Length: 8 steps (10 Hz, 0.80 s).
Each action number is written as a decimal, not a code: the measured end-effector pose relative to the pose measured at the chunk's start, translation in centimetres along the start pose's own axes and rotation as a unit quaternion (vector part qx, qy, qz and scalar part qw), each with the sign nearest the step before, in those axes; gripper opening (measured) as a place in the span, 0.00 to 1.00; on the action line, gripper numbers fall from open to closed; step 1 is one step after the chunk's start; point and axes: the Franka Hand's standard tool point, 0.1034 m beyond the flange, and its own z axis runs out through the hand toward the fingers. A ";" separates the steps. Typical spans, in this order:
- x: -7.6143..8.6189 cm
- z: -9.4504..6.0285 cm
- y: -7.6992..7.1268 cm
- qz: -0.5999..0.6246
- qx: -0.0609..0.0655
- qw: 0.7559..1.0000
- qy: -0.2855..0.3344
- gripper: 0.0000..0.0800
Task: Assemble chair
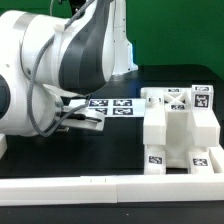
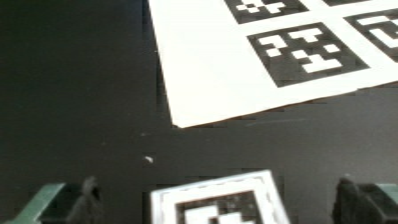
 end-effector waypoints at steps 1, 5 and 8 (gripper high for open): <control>0.0 0.0 0.0 0.000 0.000 1.000 0.000 0.65; -0.9 -1.8 -0.8 -0.010 0.000 1.000 0.018 0.35; -5.0 -7.3 -2.7 -0.060 0.003 0.988 0.139 0.35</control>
Offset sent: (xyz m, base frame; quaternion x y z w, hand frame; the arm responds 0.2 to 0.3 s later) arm 0.0000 0.0000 0.0000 0.0000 0.0650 0.0000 0.9979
